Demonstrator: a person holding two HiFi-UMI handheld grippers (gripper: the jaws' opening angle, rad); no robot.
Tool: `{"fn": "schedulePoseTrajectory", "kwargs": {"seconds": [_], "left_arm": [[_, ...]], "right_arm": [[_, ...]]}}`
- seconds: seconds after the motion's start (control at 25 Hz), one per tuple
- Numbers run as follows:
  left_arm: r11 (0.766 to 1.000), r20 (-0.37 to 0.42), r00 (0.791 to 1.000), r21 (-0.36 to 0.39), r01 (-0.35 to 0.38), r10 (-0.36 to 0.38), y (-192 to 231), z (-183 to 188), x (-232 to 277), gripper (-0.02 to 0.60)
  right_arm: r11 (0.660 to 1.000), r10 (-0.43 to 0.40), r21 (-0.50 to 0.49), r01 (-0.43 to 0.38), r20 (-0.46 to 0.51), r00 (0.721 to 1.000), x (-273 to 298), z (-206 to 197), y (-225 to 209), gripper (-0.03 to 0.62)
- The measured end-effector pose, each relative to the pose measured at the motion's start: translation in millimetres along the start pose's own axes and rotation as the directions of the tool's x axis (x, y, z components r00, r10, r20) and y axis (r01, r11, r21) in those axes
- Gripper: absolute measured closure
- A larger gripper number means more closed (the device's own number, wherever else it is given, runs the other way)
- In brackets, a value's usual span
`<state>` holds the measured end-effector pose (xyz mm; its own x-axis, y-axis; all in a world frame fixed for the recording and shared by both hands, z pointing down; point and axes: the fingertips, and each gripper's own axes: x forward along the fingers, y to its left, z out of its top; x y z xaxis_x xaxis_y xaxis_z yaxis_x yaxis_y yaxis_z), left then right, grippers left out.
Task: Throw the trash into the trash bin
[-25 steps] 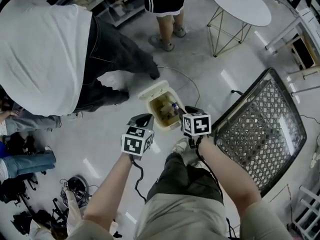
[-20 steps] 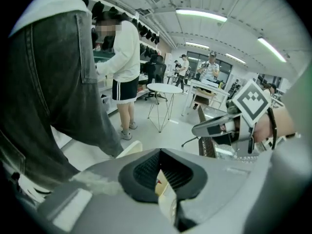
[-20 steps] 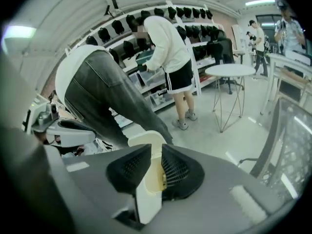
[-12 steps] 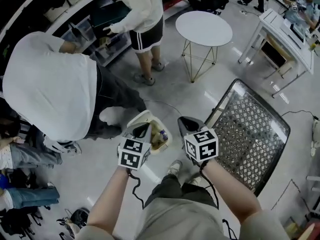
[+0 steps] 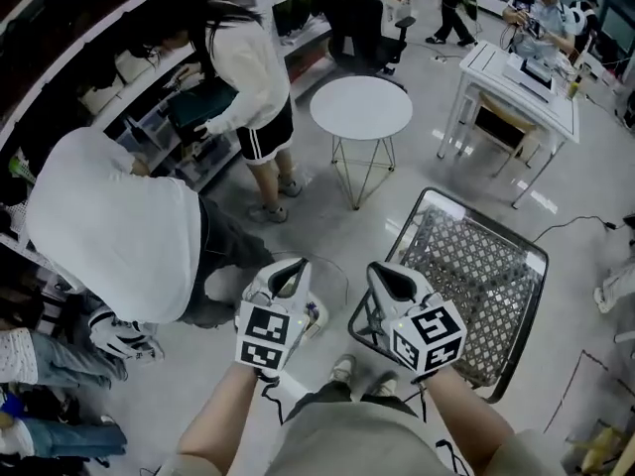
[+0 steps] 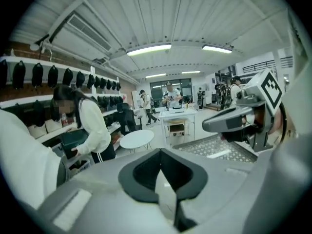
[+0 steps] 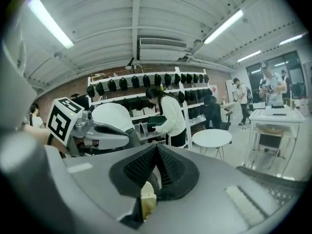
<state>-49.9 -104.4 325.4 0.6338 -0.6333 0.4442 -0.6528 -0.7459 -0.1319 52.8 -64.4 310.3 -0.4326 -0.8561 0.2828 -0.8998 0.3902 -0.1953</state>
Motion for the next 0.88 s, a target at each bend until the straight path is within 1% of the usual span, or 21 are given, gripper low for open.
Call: {"fn": "schedulePoseTrajectory", "kwargs": {"seconds": [0.08, 0.16, 0.24, 0.36, 0.48, 0.64, 0.76, 0.88], "left_arm": [[1.000, 0.053, 0.999, 0.021, 0.002, -0.003, -9.3, 25.8, -6.1, 0.580], [0.999, 0.103, 0.994, 0.043, 0.017, -0.021, -18.7, 49.2, -12.6, 0.580], [0.997, 0.152, 0.987, 0.067, 0.045, -0.055, -30.0, 71.9, -17.7, 0.580], [0.990, 0.211, 0.970, 0.095, 0.102, -0.120, -52.8, 99.6, -24.0, 0.580], [0.985, 0.240, 0.958, 0.117, 0.130, -0.155, -74.7, 118.4, -29.7, 0.580], [0.969, 0.268, 0.939, 0.177, 0.170, -0.214, -102.3, 138.7, -27.7, 0.580], [0.955, 0.291, 0.919, 0.209, 0.209, -0.265, -124.1, 154.3, -24.9, 0.580], [0.943, 0.297, 0.905, 0.228, 0.242, -0.304, -142.6, 161.8, -20.8, 0.580]], "right_arm": [[0.999, -0.030, -0.027, 0.031, 0.046, 0.998, -22.9, 18.1, -5.7, 0.589], [0.996, -0.062, -0.052, 0.067, 0.096, 0.993, -43.4, 34.9, -10.2, 0.589], [0.992, -0.096, -0.067, 0.106, 0.144, 0.985, -64.9, 50.8, -14.2, 0.589], [0.984, -0.138, -0.087, 0.158, 0.200, 0.970, -99.2, 68.5, -19.1, 0.589], [0.974, -0.171, -0.107, 0.201, 0.238, 0.956, -133.1, 80.4, -22.9, 0.589], [0.958, -0.220, -0.114, 0.262, 0.288, 0.932, -177.7, 99.0, -25.2, 0.589], [0.948, -0.236, -0.131, 0.289, 0.316, 0.919, -201.2, 111.0, -25.5, 0.591], [0.942, -0.264, -0.116, 0.315, 0.327, 0.907, -217.9, 112.4, -33.3, 0.589]]}}
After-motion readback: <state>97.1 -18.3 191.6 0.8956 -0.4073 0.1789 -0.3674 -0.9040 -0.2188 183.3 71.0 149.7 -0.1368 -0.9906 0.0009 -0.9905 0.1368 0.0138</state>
